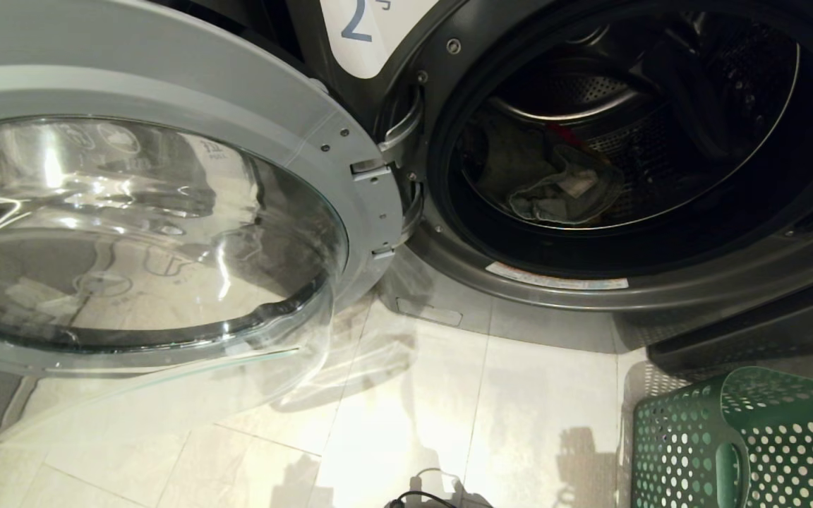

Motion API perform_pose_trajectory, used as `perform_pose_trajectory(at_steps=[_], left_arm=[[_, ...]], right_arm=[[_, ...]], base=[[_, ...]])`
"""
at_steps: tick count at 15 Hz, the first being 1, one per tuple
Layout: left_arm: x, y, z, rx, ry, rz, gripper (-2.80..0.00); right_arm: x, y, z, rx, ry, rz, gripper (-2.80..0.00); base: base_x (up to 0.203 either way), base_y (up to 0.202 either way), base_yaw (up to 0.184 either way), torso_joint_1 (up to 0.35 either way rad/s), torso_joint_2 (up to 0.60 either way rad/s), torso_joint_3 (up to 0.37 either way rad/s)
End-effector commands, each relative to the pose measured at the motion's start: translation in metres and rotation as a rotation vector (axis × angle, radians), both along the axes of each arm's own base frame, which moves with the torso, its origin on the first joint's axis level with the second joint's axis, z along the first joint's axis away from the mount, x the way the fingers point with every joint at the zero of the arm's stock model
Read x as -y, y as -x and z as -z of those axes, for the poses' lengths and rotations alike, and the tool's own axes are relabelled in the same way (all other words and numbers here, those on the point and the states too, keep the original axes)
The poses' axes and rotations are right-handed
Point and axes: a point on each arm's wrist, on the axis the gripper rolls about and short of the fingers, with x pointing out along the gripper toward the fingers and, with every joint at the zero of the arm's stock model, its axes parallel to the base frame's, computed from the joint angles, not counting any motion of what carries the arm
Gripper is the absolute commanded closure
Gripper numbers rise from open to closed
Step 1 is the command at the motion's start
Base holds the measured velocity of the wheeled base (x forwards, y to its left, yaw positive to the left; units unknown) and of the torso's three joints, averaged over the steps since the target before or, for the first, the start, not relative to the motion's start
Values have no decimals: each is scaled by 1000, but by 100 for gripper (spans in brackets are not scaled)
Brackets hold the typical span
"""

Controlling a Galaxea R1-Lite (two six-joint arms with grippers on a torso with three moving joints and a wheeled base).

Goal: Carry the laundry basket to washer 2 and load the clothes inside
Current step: Close the washing machine door with the left hand

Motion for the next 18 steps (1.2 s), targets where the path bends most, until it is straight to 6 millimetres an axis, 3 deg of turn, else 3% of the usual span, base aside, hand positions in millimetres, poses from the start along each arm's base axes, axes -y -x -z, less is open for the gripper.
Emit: perform_pose_trajectory(at_steps=[1, 18], left_arm=[[0, 0, 0, -2, -1, 0, 0], [0, 0, 0, 0, 6, 0, 0]], right_arm=[[0, 0, 0, -6, 4, -1, 0], [0, 0, 0, -6, 5, -1, 0]], base=[[0, 0, 0, 7, 2, 80], [0, 0, 0, 3, 2, 194]])
